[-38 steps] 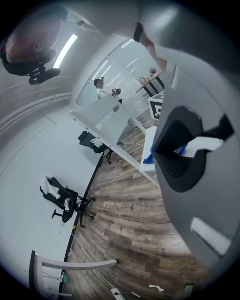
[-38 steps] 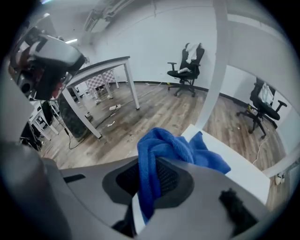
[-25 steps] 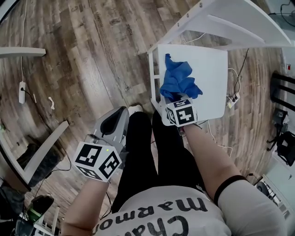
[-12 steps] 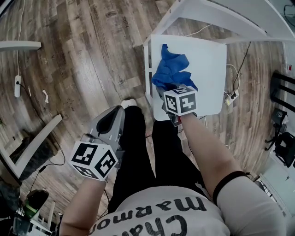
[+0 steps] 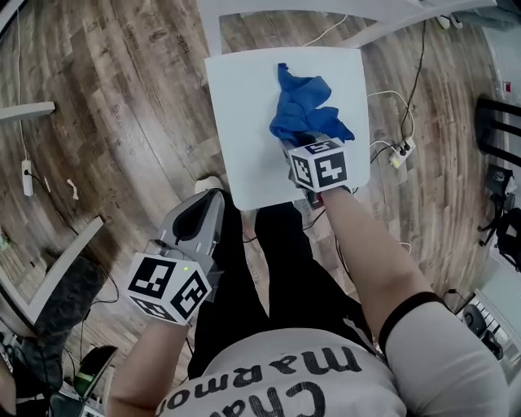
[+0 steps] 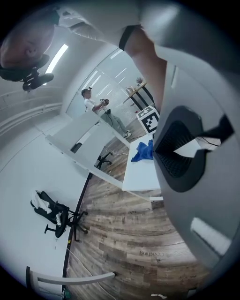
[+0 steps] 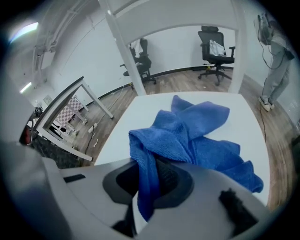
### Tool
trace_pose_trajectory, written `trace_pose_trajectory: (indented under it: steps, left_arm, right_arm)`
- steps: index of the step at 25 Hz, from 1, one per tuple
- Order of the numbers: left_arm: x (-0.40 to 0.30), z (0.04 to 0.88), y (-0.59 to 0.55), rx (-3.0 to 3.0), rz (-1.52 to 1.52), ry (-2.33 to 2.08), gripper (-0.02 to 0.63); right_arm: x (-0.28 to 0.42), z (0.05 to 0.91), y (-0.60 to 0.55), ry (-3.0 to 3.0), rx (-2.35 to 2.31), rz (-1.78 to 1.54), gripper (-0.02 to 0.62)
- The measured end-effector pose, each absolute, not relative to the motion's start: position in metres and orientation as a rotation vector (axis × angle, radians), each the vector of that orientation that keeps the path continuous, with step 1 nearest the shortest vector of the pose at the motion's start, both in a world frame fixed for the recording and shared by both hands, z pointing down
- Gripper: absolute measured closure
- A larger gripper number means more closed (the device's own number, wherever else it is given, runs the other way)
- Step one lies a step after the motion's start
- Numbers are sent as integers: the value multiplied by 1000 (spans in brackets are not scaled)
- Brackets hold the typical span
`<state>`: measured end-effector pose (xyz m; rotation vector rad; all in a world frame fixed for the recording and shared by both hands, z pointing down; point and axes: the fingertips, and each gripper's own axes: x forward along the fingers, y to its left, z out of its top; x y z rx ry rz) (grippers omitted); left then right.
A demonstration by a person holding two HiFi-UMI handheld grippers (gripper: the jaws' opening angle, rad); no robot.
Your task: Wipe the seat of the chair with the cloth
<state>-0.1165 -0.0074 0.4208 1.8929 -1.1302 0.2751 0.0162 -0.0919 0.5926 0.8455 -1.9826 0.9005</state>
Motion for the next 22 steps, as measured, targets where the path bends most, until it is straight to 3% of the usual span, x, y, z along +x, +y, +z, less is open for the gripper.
trace_pose_trajectory:
  steps: [22]
  left_arm:
    - [3, 423, -15, 1936, 349, -1061, 600]
  right_arm:
    - [197, 591, -153, -1930, 1131, 944, 542]
